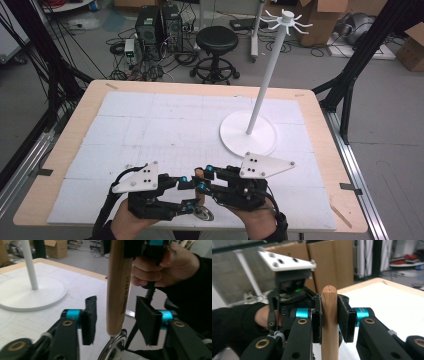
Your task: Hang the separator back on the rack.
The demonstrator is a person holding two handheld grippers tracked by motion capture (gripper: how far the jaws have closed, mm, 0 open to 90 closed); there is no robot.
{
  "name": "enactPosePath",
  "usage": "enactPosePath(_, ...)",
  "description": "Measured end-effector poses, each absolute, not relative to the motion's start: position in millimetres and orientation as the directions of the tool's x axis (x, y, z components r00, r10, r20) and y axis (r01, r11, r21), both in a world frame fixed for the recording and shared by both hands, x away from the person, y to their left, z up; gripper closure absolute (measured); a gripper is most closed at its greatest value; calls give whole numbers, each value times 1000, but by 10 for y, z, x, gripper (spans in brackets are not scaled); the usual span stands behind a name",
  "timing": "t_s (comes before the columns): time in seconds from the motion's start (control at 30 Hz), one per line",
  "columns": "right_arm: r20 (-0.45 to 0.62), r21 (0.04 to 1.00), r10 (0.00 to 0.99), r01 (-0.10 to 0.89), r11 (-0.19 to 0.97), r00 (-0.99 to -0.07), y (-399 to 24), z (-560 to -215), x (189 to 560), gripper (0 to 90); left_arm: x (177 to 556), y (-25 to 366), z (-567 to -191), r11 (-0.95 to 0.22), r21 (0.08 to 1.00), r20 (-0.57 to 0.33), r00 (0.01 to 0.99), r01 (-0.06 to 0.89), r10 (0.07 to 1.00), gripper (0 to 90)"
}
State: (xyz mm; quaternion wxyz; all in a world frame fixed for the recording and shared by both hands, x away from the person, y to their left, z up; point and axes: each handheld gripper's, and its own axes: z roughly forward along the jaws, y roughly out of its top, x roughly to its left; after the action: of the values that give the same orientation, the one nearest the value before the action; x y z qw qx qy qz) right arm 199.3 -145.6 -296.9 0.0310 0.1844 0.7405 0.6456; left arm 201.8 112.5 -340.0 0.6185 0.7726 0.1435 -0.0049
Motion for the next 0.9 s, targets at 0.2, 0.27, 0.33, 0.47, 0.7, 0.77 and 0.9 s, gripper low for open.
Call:
enactPosePath(0.2,189,979,141,198,50,-972,-1500,-2955,2032,751,2041,1117,-3455,-174,955,-227,969,241,96,469)
enactPosePath(0.27,190,982,25,191,8,-981,-1503,-2983,2067,751,2031,1096,-3472,-177,955,-229,971,237,62,527)
enactPosePath(0.33,188,982,0,188,-1,-982,-1503,-2993,2077,751,2016,1081,-3482,-176,958,-224,974,225,24,578)
enactPosePath(0.47,189,981,-70,192,-40,-979,-1503,-3042,2114,751,2001,1079,-3478,-164,963,-217,976,212,-17,666)
enactPosePath(0.7,207,977,-39,209,-50,-978,-1503,-3052,2116,738,1973,1099,-3461,-164,967,-192,981,196,40,724)
enactPosePath(0.77,226,972,26,224,-69,-974,-1510,-3049,2109,476,1970,1112,-3456,-165,967,-180,980,192,85,724)
enactPosePath(0.9,214,977,256,213,-29,-943,-1485,-2993,2021,364,1980,1126,-3444,-172,963,-171,964,207,202,725)
